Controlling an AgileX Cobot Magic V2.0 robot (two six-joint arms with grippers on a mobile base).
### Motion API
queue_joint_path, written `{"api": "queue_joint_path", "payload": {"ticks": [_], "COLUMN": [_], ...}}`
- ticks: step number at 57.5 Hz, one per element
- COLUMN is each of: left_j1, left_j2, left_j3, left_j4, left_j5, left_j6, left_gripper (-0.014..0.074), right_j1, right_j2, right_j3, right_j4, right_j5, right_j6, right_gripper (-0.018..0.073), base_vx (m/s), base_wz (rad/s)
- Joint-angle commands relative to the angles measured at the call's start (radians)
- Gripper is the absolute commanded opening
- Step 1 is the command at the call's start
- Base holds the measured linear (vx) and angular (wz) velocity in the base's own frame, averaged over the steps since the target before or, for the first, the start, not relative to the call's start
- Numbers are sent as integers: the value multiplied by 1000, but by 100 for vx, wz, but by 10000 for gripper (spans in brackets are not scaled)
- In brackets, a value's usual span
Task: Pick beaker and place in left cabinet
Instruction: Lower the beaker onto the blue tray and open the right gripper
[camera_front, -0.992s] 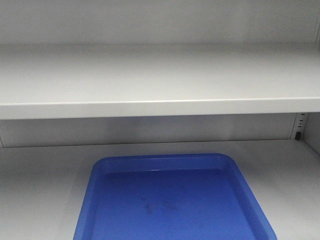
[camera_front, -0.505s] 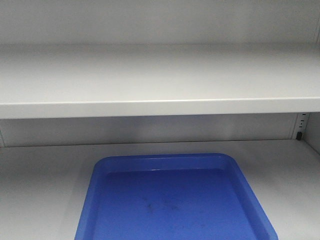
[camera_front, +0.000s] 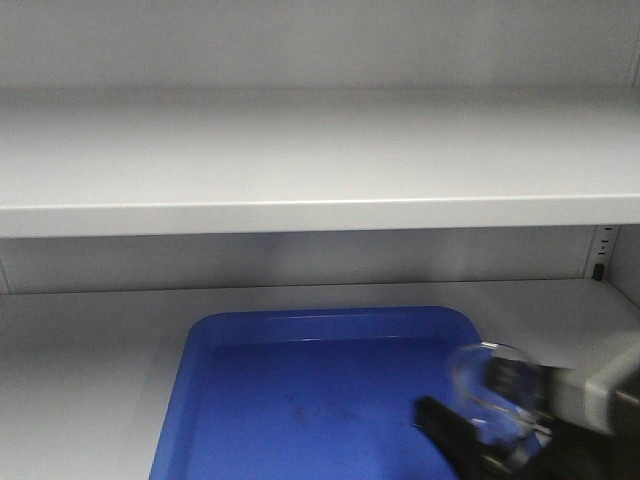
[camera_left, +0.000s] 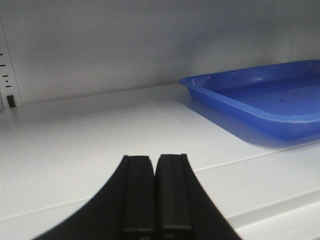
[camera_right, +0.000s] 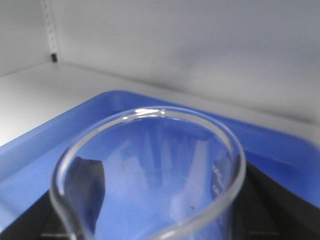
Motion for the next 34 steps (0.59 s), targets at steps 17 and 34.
{"api": "queue_joint_path", "payload": {"ticks": [17,34], "left_j1": [-4,-4], "left_j2": [-19,-19], "left_j3": [16,16], "left_j4": [-8,-8], "left_j5": [-84,-84], "left_j6": [-3,-3], "left_gripper": [1,1], "right_j1": [-3,-3], "right_j2": [507,547], "right_j3": [-387,-401], "right_j4": [61,60], "right_j5": [-247,-247], "right_j6": [-10,-12], "right_gripper": [-4,41], "base_vx": [0,0], "base_wz": [0,0]}}
